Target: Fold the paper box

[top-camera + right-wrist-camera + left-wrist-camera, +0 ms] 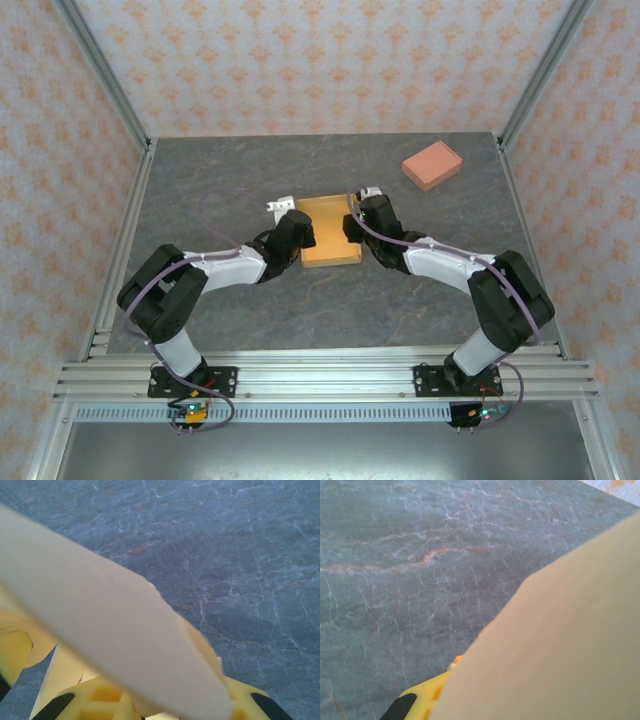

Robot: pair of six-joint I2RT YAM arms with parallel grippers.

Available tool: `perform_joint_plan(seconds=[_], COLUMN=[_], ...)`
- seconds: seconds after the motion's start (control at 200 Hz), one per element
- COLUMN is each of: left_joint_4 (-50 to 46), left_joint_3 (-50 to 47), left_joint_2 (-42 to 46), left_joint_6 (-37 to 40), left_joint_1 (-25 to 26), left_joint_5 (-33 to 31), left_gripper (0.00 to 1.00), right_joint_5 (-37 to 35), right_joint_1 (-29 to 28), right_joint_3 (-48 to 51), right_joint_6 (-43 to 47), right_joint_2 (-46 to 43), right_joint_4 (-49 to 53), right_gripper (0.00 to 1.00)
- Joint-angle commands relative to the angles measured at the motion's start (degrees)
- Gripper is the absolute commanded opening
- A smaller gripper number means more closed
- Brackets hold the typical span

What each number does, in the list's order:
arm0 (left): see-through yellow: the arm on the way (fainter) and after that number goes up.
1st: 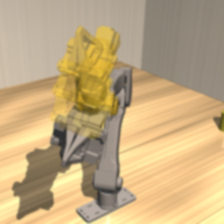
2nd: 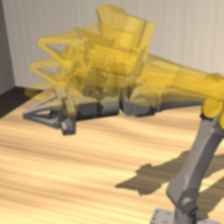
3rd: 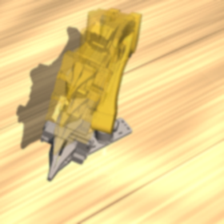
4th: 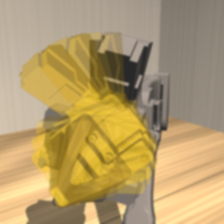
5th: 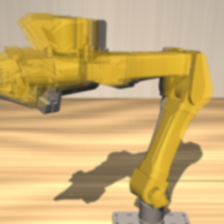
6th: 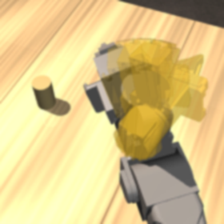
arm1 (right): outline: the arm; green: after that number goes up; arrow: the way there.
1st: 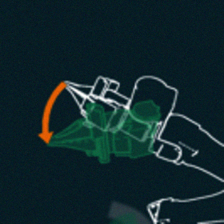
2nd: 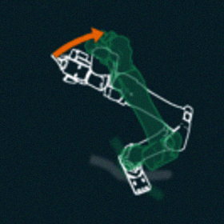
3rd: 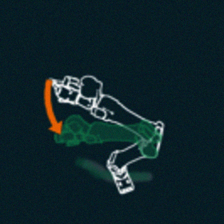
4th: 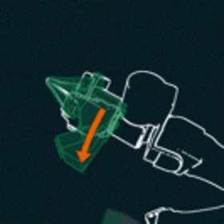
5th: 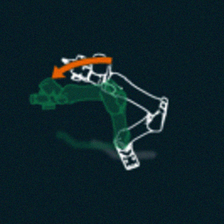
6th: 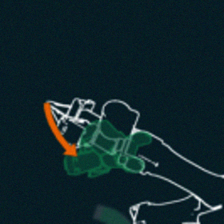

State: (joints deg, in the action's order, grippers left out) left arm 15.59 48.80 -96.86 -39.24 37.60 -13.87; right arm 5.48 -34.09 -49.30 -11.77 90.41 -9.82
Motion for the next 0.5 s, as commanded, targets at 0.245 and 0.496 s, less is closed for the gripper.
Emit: perform_joint_plan(seconds=[0.245, 0.496], left_joint_4=[3.32, -2.60], left_joint_3=[-0.37, 0.87], left_joint_2=[-0.75, 0.51], left_joint_6=[-6.20, -5.48], left_joint_1=[5.91, 7.32], left_joint_5=[-8.71, -16.59], left_gripper=[0.13, 0.12], right_joint_5=[-1.62, -0.82], right_joint_1=[-0.18, 1.14], right_joint_3=[8.80, 14.95], right_joint_6=[1.85, -0.86], right_joint_2=[-3.99, -14.35], right_joint_4=[-2.45, -3.09], right_gripper=[0.24, 0.38])
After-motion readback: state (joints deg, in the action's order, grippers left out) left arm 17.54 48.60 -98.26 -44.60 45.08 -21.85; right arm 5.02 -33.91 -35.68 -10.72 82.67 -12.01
